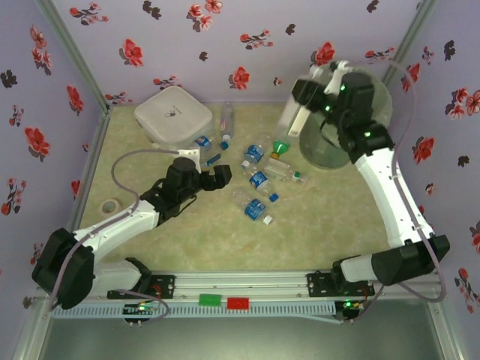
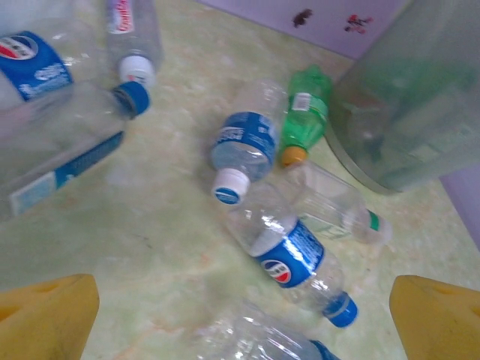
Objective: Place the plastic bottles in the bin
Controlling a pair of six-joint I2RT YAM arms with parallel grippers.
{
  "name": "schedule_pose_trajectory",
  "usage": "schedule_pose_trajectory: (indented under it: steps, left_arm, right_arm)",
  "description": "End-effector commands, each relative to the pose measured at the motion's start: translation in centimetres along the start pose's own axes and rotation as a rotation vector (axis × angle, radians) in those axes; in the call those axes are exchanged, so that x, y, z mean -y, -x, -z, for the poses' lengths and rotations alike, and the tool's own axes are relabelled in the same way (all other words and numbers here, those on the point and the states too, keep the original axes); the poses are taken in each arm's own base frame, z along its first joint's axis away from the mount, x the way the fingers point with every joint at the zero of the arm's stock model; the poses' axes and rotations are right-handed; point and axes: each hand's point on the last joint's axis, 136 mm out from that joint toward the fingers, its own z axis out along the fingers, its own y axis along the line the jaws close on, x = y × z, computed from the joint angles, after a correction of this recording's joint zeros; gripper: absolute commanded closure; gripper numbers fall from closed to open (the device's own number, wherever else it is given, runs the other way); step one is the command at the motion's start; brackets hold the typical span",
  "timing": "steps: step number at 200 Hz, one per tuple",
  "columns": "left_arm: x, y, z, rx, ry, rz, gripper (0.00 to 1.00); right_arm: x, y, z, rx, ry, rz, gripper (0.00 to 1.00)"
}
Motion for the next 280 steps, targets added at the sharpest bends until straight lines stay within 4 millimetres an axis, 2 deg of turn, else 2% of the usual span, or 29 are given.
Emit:
schedule_pose_trajectory:
  steps: [1, 25, 44, 74, 100, 139, 164, 183, 198, 220, 253, 280]
  left_arm:
    - [-0.7, 0.0, -0.4, 0.026, 0.003, 0.054, 0.00]
    - [-1.4, -1.5, -0.9, -0.001, -0.002, 0.096, 0.00]
    - [-1.9, -2.7, -1.1, -0.030, -0.002, 0.138, 0.00]
    - [-2.5, -4.1, -1.0, -0.040, -0.023, 0.189, 0.00]
    - [-1.7, -3.1, -0.2, -0.049, -0.022, 0.109, 0.00]
    - [0.7, 0.5, 0.2, -0.028, -0.033, -0.044, 0.00]
    - [1.1, 0.7, -1.1, 0.002, -0.060, -0.023, 0.00]
    - [0.8, 0.3, -1.5, -0.003, -0.056, 0.020, 0.00]
    - [0.4, 0.2, -1.2, 0.002, -0.053, 0.033, 0.00]
    - [-0.9, 0.2, -0.3, 0.012, -0.017, 0.034, 0.00]
    - [-2.6, 1.4, 1.2, 0.047, 0.034, 0.047, 0.00]
    - [-3.2, 2.9, 2.1, 0.091, 0.050, 0.048, 0.00]
  right_arm:
    - [2.7, 3.9, 0.5, 0.069, -0.126, 0.064, 0.54]
    - [5.6, 8.6, 1.6, 0.198, -0.256, 0.085, 0.54]
    - [8.6, 11.5, 2.6, 0.294, -0.411, 0.134, 0.54]
    - [12.1, 13.3, 2.6, 0.354, -0.583, 0.232, 0.54]
    - [14.1, 12.2, 0.4, 0.314, -0.619, 0.277, 0.54]
    - [17.3, 8.9, -3.1, 0.180, -0.670, 0.293, 0.52]
    - [18.6, 6.3, -5.0, 0.112, -0.644, 0.242, 0.48]
    - [19.7, 5.1, -5.8, 0.090, -0.653, 0.192, 0.39]
    - [20.1, 4.7, -6.0, 0.080, -0.659, 0.173, 0.27]
    - [19.9, 5.2, -5.4, 0.081, -0.673, 0.181, 0.01]
    - [18.6, 6.4, -3.4, 0.115, -0.668, 0.200, 0.00]
    - [17.3, 7.0, -1.8, 0.154, -0.639, 0.198, 0.00]
